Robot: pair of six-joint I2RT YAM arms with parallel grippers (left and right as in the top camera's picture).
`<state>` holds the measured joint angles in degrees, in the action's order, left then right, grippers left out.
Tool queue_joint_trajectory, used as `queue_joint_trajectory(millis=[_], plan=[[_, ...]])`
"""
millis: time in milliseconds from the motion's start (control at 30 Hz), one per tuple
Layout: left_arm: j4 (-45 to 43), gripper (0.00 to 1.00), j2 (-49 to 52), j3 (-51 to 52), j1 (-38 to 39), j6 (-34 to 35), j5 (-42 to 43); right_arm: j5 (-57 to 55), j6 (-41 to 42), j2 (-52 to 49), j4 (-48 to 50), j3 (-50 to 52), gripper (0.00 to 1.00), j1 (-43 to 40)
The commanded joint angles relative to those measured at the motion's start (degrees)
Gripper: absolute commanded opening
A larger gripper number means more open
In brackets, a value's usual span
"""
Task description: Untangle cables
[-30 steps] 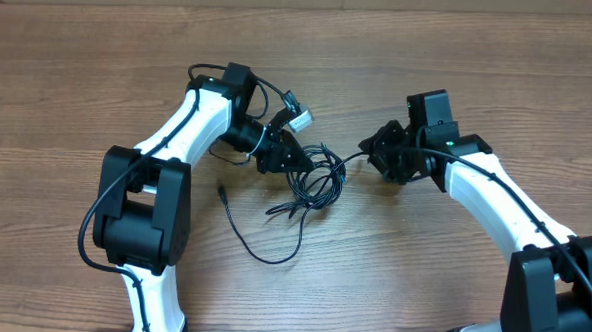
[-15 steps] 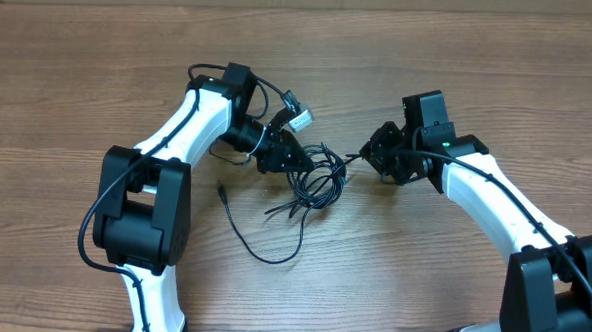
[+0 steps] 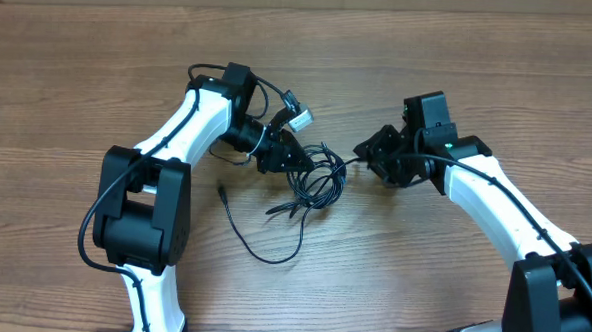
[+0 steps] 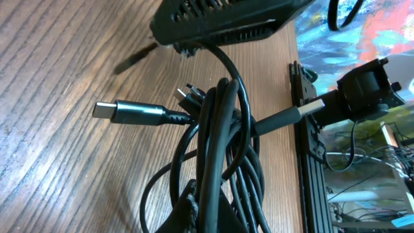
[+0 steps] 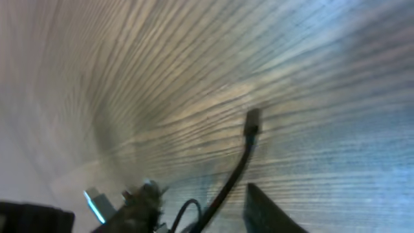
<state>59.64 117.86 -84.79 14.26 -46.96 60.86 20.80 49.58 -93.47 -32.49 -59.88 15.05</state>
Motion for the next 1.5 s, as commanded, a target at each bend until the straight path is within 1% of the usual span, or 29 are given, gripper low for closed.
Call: queue_joint_trajectory(millis=[0, 67, 467, 533, 633, 767, 900, 933, 1200, 1400, 1467], plan=[[0.11, 0.04, -1.75, -1.27, 0.0, -1.22, 2.21, 0.55, 0.13, 1.42, -0.85, -0.87, 0.47, 0.37], [0.11, 0.04, -1.75, -1.27, 0.0, -1.22, 2.21, 1.66, 0.28, 1.42, -1.03, -0.68, 0.47, 0.63], [0.11, 0.04, -1.75, -1.27, 0.0, -1.01, 2.21, 1.75, 11.34, 1.03, 0.26, -0.09, 0.45, 3.65], [0.13, 0.04, -1.75, -1.27, 0.0, -0.98, 2.21, 1.09, 13.25, 1.03, 0.28, -0.09, 0.39, 3.65], [0.11, 0.04, -1.75, -1.27, 0.0, -0.59, 2.19, -0.85, 13.66, 1.03, 0.22, -0.09, 0.35, 3.56], [0.11, 0.04, -1.75, -1.27, 0.0, -0.59, 2.19, -5.75, 13.66, 1.03, -0.59, -0.09, 0.34, 3.58], [0.11, 0.04, -1.75, -1.27, 0.0, -0.59, 2.19, -6.82, 13.68, 1.01, -0.59, -0.09, 0.25, 3.58], [0.11, 0.04, -1.75, -1.27, 0.02, -0.59, 2.19, -6.82, 13.68, 1.01, -0.59, -0.09, 0.24, 3.58], [0.09, 0.04, -1.75, -1.27, 0.0, -0.59, 2.19, -6.82, 13.68, 1.01, -0.57, -0.09, 0.23, 3.58], [0.09, 0.04, -1.75, -1.27, 0.0, -0.59, 2.19, -6.8, 13.68, 1.01, -0.57, -0.09, 0.13, 3.58], [0.09, 0.04, -1.75, -1.27, 0.0, -0.59, 2.19, -6.8, 13.68, 1.01, -0.57, -0.09, 0.06, 3.58]])
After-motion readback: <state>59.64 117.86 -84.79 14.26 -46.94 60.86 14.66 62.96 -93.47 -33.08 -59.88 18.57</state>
